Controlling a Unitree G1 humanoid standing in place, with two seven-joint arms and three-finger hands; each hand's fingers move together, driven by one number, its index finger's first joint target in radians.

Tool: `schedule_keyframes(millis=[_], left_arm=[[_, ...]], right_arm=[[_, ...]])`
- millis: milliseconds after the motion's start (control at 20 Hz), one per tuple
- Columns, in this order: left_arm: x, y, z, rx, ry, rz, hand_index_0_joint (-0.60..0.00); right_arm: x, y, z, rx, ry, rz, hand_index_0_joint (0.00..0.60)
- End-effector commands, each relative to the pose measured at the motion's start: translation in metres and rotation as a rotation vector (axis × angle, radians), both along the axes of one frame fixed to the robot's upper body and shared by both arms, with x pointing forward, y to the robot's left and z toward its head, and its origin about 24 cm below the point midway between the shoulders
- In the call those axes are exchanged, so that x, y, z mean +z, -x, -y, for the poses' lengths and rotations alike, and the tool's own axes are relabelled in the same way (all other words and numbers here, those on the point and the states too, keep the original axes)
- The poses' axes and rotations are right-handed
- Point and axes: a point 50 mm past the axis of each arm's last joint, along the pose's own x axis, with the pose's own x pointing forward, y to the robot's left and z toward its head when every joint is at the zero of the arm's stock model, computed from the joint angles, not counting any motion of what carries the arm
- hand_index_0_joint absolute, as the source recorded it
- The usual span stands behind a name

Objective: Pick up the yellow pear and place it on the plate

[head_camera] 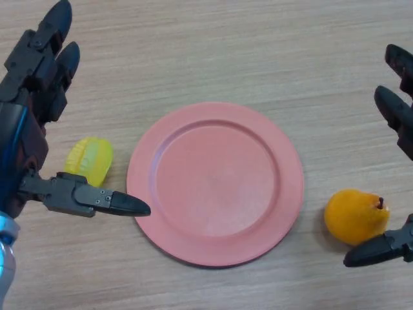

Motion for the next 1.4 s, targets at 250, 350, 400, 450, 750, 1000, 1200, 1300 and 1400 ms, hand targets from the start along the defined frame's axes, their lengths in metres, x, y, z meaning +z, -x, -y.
schedule_keyframes(millis=[250,350,400,450,750,1000,1200,1300,1400], left_arm=[[0.021,0.009,-0.013,0.013,-0.027,0.189,0.000],[0.019,0.008,-0.014,0.005,-0.022,0.173,0.000],[0.019,0.008,-0.016,0.005,-0.017,0.173,0.000],[0.018,0.008,-0.017,0.004,-0.015,0.172,0.000],[0.009,-0.001,-0.022,0.026,-0.063,0.149,0.000],[0.005,-0.007,-0.023,0.017,-0.065,0.138,0.000],[0.001,-0.012,-0.022,0.022,-0.065,0.124,0.000],[0.001,-0.011,-0.022,0.018,-0.067,0.126,0.000],[0.003,-0.010,-0.025,0.025,-0.061,0.136,0.000]], right_arm=[[0.022,0.000,0.010,-0.060,0.120,0.248,0.000],[0.020,-0.005,0.011,-0.075,0.144,0.271,0.000],[0.016,-0.007,0.014,-0.078,0.150,0.260,0.000],[0.013,-0.008,0.015,-0.077,0.155,0.254,0.000],[-0.015,-0.020,0.036,-0.144,0.198,0.266,0.000],[-0.042,-0.027,0.049,-0.202,0.062,0.214,0.000],[-0.063,-0.038,0.056,-0.287,0.048,0.214,0.000],[-0.072,-0.043,0.056,-0.308,0.070,0.203,0.000],[-0.081,-0.046,0.053,-0.319,0.108,0.203,0.000]])
